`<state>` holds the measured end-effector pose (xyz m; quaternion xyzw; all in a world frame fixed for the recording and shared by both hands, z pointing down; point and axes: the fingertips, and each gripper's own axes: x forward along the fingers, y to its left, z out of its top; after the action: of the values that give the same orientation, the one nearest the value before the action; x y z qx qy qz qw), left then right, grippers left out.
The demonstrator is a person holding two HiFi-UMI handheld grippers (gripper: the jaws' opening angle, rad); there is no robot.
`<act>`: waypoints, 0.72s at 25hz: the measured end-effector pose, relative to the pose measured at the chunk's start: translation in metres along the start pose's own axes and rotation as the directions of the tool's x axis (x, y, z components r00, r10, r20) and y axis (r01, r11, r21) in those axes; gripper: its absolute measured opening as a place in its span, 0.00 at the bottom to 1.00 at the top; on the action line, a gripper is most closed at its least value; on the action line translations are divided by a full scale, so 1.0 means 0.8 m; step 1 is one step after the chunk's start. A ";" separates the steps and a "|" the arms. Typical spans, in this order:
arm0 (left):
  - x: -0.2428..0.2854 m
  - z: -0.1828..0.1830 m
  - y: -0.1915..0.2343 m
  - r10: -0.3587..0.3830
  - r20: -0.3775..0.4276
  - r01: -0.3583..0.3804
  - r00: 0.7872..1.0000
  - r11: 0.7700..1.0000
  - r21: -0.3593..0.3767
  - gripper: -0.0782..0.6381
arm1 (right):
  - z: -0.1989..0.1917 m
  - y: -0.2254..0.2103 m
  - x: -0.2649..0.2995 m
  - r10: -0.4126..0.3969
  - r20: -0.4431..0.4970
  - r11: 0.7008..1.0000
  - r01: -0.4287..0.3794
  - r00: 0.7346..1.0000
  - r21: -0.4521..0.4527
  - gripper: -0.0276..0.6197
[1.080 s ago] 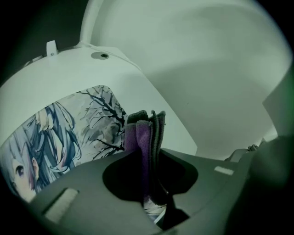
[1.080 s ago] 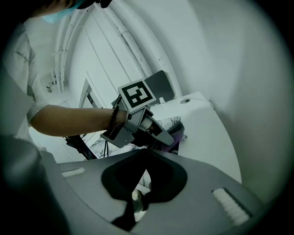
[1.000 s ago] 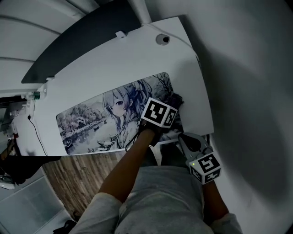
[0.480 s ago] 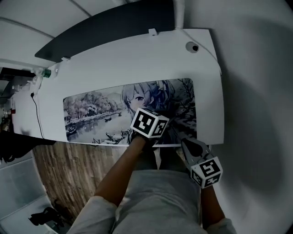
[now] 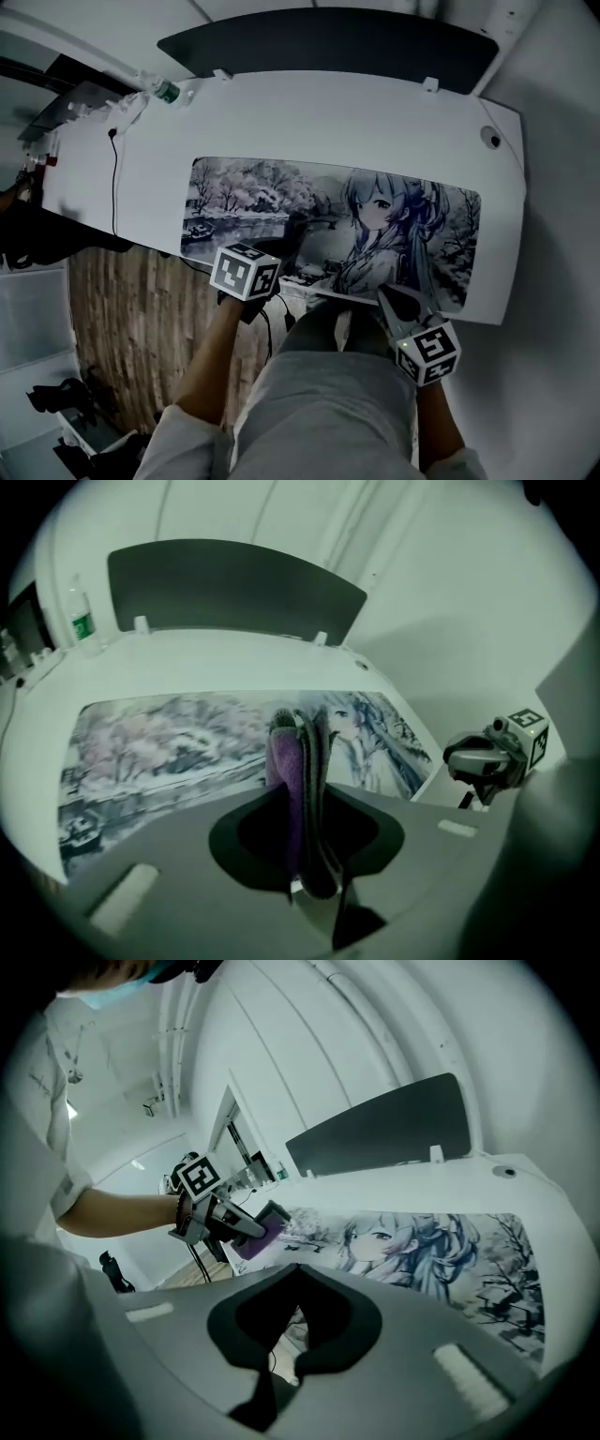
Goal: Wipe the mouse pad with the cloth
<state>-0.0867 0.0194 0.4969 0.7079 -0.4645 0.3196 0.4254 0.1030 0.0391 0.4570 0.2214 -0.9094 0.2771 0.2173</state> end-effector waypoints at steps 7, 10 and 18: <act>-0.100 -0.101 0.188 0.165 -0.020 -0.166 0.986 0.980 -0.106 0.26 | 0.011 0.080 0.083 0.034 -0.039 0.999 -0.035 0.999 -0.028 0.05; -0.131 -0.136 0.263 0.237 -0.037 -0.239 0.971 0.961 -0.137 0.26 | 0.014 0.104 0.114 0.038 -0.050 0.998 -0.040 0.998 -0.041 0.05; -0.165 -0.193 0.380 0.298 -0.112 -0.311 0.948 0.941 -0.134 0.26 | 0.014 0.158 0.170 0.039 -0.091 0.997 -0.045 0.995 -0.059 0.05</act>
<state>-0.4260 0.1462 0.5443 0.5786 -0.5714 0.3772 0.4432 -0.0759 0.0882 0.4674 0.1828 -0.9112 0.2633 0.2587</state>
